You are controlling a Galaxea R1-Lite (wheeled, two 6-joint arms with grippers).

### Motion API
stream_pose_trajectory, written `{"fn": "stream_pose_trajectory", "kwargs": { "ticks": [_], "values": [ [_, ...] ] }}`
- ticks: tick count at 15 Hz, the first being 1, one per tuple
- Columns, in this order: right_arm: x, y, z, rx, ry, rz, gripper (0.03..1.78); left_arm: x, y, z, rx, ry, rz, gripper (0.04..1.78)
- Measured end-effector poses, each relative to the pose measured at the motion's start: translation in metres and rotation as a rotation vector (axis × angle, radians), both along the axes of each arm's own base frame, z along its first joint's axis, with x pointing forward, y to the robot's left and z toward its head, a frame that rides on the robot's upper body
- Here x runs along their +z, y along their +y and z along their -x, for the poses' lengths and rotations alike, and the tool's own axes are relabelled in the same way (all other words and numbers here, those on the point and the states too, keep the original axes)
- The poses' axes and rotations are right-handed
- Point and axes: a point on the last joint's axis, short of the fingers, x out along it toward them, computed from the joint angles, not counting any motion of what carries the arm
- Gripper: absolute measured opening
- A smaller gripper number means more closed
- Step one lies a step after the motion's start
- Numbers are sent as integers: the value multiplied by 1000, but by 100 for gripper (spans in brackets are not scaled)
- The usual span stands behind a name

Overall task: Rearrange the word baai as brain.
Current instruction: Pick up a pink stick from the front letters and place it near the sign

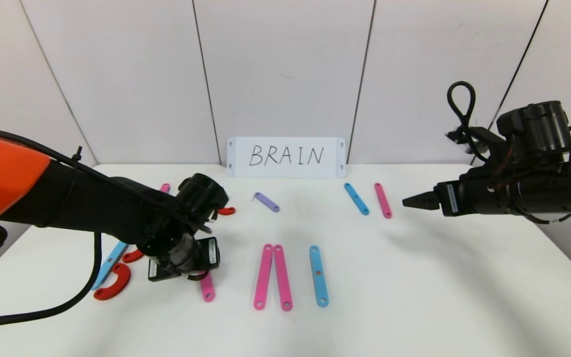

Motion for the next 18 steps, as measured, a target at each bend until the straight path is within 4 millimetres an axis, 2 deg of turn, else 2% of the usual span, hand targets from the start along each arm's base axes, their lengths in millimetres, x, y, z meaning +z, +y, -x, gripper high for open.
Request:
{"fn": "stream_pose_trajectory", "kwargs": {
  "ticks": [4, 6, 7, 14, 18],
  "values": [
    [0, 0, 0, 0, 1, 0, 173, 0, 0, 0, 1, 3, 1, 62],
    [0, 0, 0, 1, 2, 1, 173, 0, -1, 1, -2, 2, 0, 35],
    [0, 0, 0, 1, 2, 1, 173, 0, -1, 1, -4, 2, 1, 31],
    [0, 0, 0, 1, 2, 1, 173, 2, -2, 1, -8, -2, 3, 30],
    [-1, 0, 0, 0, 4, 0, 173, 27, -5, -5, -39, -81, 28, 30]
  ]
}}
